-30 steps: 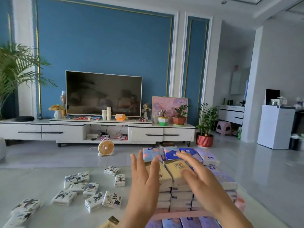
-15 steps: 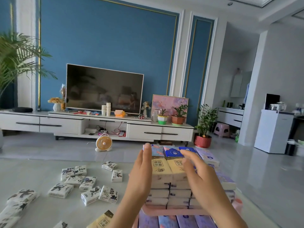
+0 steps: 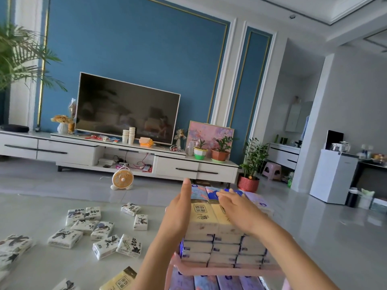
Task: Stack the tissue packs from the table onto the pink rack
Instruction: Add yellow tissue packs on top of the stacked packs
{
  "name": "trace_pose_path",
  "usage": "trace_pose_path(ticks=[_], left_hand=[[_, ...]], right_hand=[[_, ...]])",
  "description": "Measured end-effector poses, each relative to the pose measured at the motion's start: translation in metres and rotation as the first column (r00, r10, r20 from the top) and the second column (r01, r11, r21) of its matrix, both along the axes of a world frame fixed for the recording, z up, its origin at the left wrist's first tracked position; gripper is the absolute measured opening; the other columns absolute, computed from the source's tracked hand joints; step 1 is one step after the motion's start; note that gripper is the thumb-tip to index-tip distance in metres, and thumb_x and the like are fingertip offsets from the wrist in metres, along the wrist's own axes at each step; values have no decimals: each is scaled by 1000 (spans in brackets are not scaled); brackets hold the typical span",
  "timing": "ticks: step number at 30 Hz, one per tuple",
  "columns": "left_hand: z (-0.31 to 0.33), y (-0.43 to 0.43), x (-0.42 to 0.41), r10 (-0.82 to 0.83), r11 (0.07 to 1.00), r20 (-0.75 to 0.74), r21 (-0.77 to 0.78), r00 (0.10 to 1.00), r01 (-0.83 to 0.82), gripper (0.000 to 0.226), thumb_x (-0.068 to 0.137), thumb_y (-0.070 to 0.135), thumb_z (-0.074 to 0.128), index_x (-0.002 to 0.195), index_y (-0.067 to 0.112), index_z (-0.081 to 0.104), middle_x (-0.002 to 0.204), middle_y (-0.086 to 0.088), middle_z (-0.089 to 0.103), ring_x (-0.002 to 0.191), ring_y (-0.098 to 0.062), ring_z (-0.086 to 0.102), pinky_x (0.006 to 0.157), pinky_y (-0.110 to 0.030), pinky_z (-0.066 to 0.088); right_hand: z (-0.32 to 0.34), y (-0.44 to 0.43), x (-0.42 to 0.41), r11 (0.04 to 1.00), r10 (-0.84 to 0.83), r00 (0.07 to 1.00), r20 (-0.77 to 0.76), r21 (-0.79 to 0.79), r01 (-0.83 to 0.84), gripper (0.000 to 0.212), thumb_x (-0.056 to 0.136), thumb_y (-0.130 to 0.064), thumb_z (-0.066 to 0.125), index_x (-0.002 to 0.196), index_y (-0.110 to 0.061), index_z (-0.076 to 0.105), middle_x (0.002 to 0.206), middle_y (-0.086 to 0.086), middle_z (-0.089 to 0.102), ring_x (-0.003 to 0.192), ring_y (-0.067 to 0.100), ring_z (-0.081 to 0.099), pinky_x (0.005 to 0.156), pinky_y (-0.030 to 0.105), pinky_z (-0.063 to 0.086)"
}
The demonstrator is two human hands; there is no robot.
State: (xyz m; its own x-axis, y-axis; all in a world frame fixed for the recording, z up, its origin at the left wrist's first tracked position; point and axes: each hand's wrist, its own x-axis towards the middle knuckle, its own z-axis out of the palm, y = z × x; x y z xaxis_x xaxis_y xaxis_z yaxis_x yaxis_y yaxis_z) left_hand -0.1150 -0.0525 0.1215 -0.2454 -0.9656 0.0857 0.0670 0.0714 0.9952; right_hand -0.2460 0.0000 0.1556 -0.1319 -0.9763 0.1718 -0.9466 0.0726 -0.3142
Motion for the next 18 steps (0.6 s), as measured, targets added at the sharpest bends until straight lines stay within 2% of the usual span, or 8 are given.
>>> trace_pose_path(ticks=[1, 3, 6, 9, 12, 14, 16, 18], left_hand=[[-5, 5, 2, -14, 1000, 28, -25, 999, 15, 75, 78, 80, 16, 101, 27, 64, 106, -10, 68, 115, -29, 54, 101, -41, 40], [-9, 6, 2, -22, 999, 46, -42, 999, 24, 99, 57, 90, 11, 119, 29, 59, 116, -12, 64, 126, -35, 44, 107, -48, 32], [-6, -1, -1, -20, 999, 87, -49, 996, 24, 105, 51, 90, 9, 123, 29, 55, 115, -11, 65, 126, -36, 43, 108, -49, 31], [-9, 0, 0, -47, 997, 58, -53, 997, 50, 113, 47, 96, 9, 120, 27, 60, 107, -6, 68, 124, -35, 45, 108, -48, 32], [-4, 5, 4, -19, 999, 12, -31, 1000, 19, 99, 65, 89, 12, 118, 22, 62, 102, -6, 69, 107, -26, 60, 96, -39, 45], [-3, 6, 5, 25, 998, 37, -53, 999, -23, 93, 76, 79, 9, 121, 15, 59, 107, -11, 67, 101, -24, 62, 90, -36, 47], [-5, 7, 2, 47, 994, 92, -101, 995, -38, 99, 73, 81, 2, 126, 17, 55, 118, -12, 63, 114, -28, 55, 103, -45, 38], [-7, 9, 0, 54, 987, 154, -158, 987, -29, 89, 80, 73, 0, 133, 22, 48, 130, -8, 56, 126, -27, 46, 111, -48, 26]], right_hand=[[0, 0, 0, 1000, -2, 1000, -8, 5, 2, 46, 102, -26, 16, 146, -19, 27, 156, -5, 17, 144, 10, 4, 116, 30, -3], [1, 0, 0, 1000, 10, 1000, -14, 28, -9, 46, 102, -26, 16, 146, -18, 25, 156, -4, 15, 145, 11, 3, 117, 31, -2], [4, 2, 3, 999, 31, 999, 15, 43, -31, 46, 102, -25, 17, 146, -13, 26, 156, -1, 17, 145, 13, 1, 118, 32, 2], [7, 7, 2, 995, 43, 992, 121, -89, -32, 45, 102, -28, 24, 143, -14, 33, 153, 1, 26, 144, 10, 8, 112, 25, 13], [10, 22, -2, 958, 59, 970, 237, -288, 13, 42, 101, -31, 29, 140, -21, 39, 145, -8, 39, 126, -1, 31, 99, 14, 23], [5, 35, -4, 920, 86, 942, 325, -389, 50, 37, 100, -31, 32, 132, -25, 48, 134, -12, 50, 115, -6, 39, 90, 6, 30], [-6, 45, -1, 895, 118, 921, 372, -442, 64, 31, 98, -31, 36, 124, -30, 53, 122, -17, 55, 111, -6, 46, 81, -1, 32], [-18, 49, 4, 884, 130, 911, 392, -461, 73, 28, 97, -31, 40, 121, -33, 55, 118, -20, 55, 115, -2, 49, 83, 3, 34]])
